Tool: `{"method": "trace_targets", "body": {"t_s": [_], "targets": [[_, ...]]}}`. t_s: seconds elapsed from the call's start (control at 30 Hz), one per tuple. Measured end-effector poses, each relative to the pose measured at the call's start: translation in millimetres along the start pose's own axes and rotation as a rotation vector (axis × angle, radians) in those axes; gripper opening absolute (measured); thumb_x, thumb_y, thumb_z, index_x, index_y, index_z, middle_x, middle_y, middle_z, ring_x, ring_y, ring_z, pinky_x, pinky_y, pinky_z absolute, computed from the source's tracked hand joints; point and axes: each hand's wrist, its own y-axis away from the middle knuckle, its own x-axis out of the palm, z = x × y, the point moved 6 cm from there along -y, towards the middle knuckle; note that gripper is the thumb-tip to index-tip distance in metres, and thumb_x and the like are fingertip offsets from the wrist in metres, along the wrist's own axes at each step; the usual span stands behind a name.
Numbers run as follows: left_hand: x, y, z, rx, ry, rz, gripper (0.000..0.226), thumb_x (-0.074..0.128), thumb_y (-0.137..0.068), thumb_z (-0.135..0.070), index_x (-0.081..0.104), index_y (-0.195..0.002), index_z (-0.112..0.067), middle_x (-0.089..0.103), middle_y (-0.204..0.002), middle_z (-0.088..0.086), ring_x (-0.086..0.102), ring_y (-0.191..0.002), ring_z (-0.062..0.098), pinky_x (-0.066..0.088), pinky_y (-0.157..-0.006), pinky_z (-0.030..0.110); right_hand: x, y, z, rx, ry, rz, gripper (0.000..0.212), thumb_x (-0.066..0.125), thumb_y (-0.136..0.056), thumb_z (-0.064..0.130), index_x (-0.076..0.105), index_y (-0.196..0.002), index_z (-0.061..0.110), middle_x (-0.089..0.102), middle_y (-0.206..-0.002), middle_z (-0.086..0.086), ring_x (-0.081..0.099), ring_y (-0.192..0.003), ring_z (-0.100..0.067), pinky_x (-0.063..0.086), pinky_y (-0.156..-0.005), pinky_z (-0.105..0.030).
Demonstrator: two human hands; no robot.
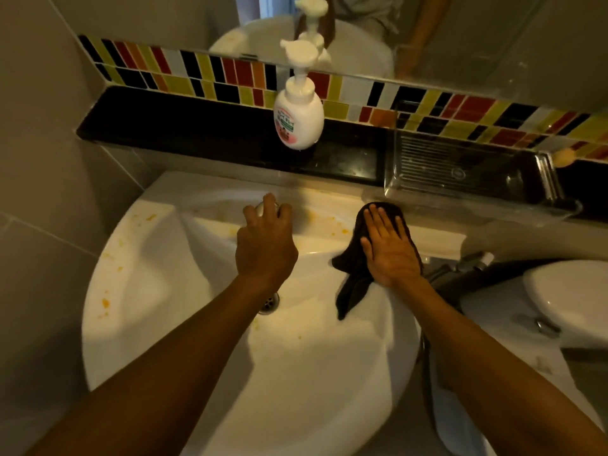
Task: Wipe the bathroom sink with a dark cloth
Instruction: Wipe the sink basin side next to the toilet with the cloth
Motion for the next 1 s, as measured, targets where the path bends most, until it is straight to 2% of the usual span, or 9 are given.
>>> {"method": "trace_targets", "body": {"t_s": [0.23,0.33,0.47,0.6,0.73,0.8,0.87,0.93,1.0], "targets": [[-0.8,-1.9,-0.6,-0.031,0.002,0.014,0.038,0.059,-0.083,-0.015,0.053,-0.121,-0.017,0.041,-0.142,0.01,0.05,-0.112,0.035,0.057,-0.072,0.041,-6.1,-36.2,16.5,-0.349,0.056,0.025,0.059,0.006,-0.096,0.042,-0.009,-0.149,0.019,-0.004,-0.161,0.0,-0.008,-0.147,-0.015,-0.004,-0.121,-0.036],[-2.2,-2.4,-0.9,-0.036,-0.009,0.012,0.041,0.059,-0.083,-0.017,0.053,-0.124,-0.015,0.042,-0.142,0.01,0.051,-0.11,0.036,0.058,-0.07,0.041,-2.6,-43.4,25.4,-0.396,0.096,0.034,0.061,0.002,-0.095,0.043,-0.009,-0.149,0.019,-0.006,-0.161,0.0,-0.009,-0.148,-0.017,-0.004,-0.121,-0.036],[-2.3,-0.9,-1.5,-0.047,-0.023,-0.007,0.043,0.06,-0.083,-0.017,0.053,-0.125,-0.013,0.044,-0.142,0.012,0.053,-0.109,0.037,0.058,-0.067,0.041,0.8,-51.5,43.5,-0.418,0.153,-0.047,0.059,0.008,-0.096,0.042,-0.002,-0.149,0.017,-0.002,-0.158,-0.002,-0.001,-0.148,-0.02,-0.01,-0.118,-0.033],[-0.2,-1.7,-0.9,-0.059,-0.028,-0.011,0.044,0.062,-0.08,-0.015,0.052,-0.123,-0.013,0.045,-0.142,0.012,0.054,-0.107,0.037,0.058,-0.065,0.043,5.9,-60.2,69.6,-0.464,0.202,-0.092,0.061,0.015,-0.096,0.042,0.009,-0.148,0.012,0.02,-0.158,-0.01,0.011,-0.147,-0.027,0.004,-0.118,-0.043],[2.8,-2.0,0.2,-0.075,-0.019,-0.025,0.042,0.061,-0.083,-0.017,0.053,-0.125,-0.015,0.046,-0.142,0.011,0.056,-0.106,0.033,0.058,-0.063,0.038,12.0,-67.7,107.6,-0.587,0.236,-0.083,0.06,0.016,-0.096,0.039,-0.006,-0.145,0.014,0.008,-0.161,-0.009,-0.001,-0.148,-0.027,0.002,-0.12,-0.046],[1.8,-3.1,0.5,-0.075,-0.042,-0.037,0.043,0.058,-0.086,-0.019,0.05,-0.127,-0.016,0.047,-0.14,0.009,0.056,-0.105,0.031,0.057,-0.062,0.033,7.4,-69.9,117.1,-0.576,0.219,-0.106,0.065,0.03,-0.094,0.038,-0.001,-0.147,0.013,0.012,-0.16,-0.01,0.005,-0.148,-0.029,0.008,-0.12,-0.048],[0.7,-3.9,0.6,-0.082,-0.06,-0.023,0.05,0.057,-0.087,-0.021,0.042,-0.134,-0.015,0.048,-0.139,0.009,0.055,-0.105,0.031,0.056,-0.062,0.032,4.2,-72.5,121.0,-0.53,0.159,-0.12,0.067,0.039,-0.092,0.038,0.014,-0.149,0.013,0.021,-0.158,-0.011,0.014,-0.147,-0.03,0.012,-0.118,-0.049],[-0.1,-3.0,-0.5,-0.084,-0.065,-0.006,0.056,0.057,-0.087,-0.022,0.036,-0.139,-0.013,0.045,-0.14,0.01,0.054,-0.108,0.032,0.058,-0.066,0.034,3.0,-67.7,123.8,-0.456,0.036,-0.123,0.062,0.036,-0.093,0.038,0.022,-0.148,0.012,0.025,-0.157,-0.012,0.017,-0.146,-0.031,0.016,-0.119,-0.049],[-0.8,-2.9,-0.4,-0.093,-0.054,0.009,0.058,0.056,-0.088,-0.024,0.032,-0.14,-0.015,0.041,-0.143,0.007,0.051,-0.112,0.031,0.058,-0.07,0.036,-2.7,-63.8,119.7,-0.295,-0.283,-0.118,0.056,0.027,-0.096,0.039,0.029,-0.145,0.012,0.034,-0.153,-0.011,0.027,-0.144,-0.028,0.021,-0.119,-0.042]]}}
